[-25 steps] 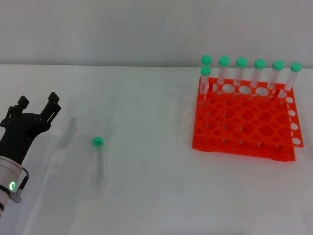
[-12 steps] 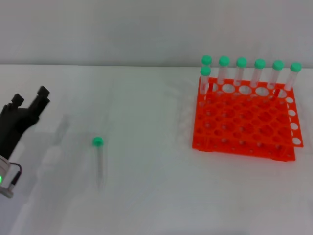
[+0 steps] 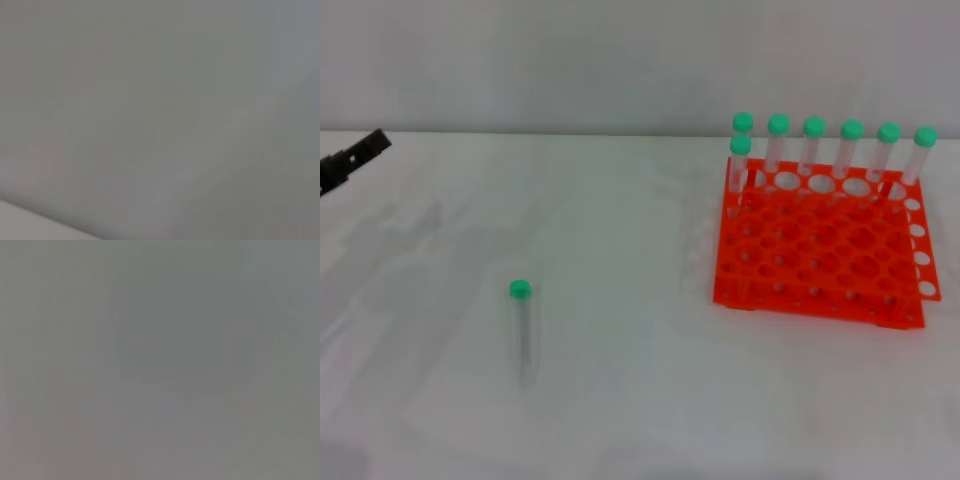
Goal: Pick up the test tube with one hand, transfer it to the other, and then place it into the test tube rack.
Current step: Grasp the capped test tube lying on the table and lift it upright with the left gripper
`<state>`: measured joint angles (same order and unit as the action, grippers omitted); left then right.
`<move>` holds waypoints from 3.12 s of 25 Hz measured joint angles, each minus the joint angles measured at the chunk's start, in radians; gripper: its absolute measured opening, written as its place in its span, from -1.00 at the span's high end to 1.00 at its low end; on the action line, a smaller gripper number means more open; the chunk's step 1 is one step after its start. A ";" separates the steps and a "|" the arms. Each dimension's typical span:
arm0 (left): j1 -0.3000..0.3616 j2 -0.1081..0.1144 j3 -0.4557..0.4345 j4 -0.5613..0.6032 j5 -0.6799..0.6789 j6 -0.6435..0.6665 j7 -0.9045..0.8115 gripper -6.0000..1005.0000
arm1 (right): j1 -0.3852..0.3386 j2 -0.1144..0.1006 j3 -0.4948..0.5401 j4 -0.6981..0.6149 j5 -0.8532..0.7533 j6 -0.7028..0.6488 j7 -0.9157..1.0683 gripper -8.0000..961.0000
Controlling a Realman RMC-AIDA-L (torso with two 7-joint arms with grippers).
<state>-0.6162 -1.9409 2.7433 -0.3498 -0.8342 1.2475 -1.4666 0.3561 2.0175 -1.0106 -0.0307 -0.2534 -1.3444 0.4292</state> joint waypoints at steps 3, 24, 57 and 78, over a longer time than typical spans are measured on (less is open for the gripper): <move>-0.069 0.006 0.103 -0.199 0.082 0.080 -0.210 -0.74 | 0.005 0.001 0.000 0.000 0.000 0.006 0.000 -0.82; -0.576 0.081 0.106 -0.502 1.234 0.467 -0.718 -0.70 | 0.048 0.004 -0.005 -0.007 0.001 0.077 -0.005 -0.82; -0.658 0.125 0.104 -0.011 1.534 0.334 -1.442 -0.67 | 0.066 -0.008 0.008 -0.074 0.005 0.141 -0.053 -0.82; -0.647 0.054 0.104 0.070 1.577 0.177 -1.492 -0.64 | 0.064 -0.014 0.024 -0.114 0.005 0.158 -0.108 -0.82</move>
<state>-1.2627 -1.8869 2.8471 -0.2802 0.7426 1.4241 -2.9588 0.4199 2.0031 -0.9864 -0.1445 -0.2486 -1.1868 0.3208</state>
